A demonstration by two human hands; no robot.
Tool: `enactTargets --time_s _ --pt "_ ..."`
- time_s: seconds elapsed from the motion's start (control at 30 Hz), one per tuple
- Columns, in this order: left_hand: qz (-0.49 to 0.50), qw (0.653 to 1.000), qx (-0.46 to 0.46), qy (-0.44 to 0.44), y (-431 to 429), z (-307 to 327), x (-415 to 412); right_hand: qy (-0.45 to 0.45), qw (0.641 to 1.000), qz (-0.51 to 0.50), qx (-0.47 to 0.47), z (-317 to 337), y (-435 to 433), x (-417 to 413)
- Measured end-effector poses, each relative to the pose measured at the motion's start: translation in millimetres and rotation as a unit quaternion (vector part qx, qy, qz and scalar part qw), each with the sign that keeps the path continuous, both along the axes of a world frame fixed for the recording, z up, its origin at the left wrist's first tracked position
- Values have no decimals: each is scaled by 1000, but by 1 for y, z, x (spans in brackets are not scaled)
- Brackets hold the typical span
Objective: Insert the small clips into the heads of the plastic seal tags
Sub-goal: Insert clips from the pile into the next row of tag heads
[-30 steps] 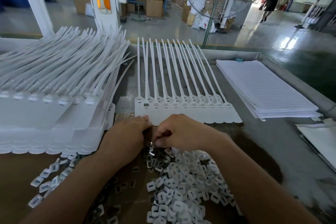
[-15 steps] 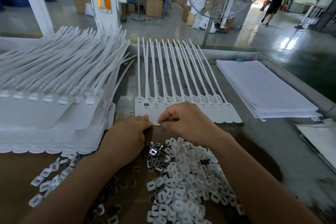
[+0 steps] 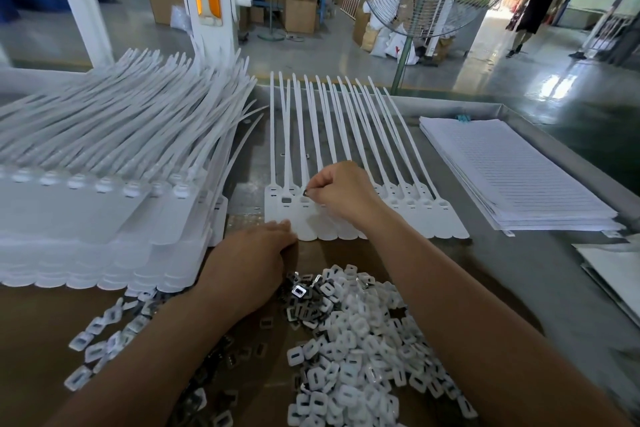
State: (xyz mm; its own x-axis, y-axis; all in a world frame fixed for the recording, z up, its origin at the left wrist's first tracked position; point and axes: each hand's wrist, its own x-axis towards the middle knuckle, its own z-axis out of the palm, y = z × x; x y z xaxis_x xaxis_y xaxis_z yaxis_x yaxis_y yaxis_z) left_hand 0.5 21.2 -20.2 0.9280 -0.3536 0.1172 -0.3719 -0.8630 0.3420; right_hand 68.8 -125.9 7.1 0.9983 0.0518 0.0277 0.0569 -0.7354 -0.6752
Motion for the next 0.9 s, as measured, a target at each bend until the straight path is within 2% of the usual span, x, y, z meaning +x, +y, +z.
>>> enactTargets --time_s 0.17,0.4,0.63,0.9 --pt "-1 1000 5 4 0 0 1 17 996 17 -84 -9 9 10" --pt "1 1000 1 5 1 -2 0 20 988 34 -148 -11 10 15" --pt "3 1000 1 7 2 -4 -2 -11 997 -11 -77 -18 7 14" --pt "3 1000 2 4 3 -4 -2 5 999 -10 -43 -19 3 17"
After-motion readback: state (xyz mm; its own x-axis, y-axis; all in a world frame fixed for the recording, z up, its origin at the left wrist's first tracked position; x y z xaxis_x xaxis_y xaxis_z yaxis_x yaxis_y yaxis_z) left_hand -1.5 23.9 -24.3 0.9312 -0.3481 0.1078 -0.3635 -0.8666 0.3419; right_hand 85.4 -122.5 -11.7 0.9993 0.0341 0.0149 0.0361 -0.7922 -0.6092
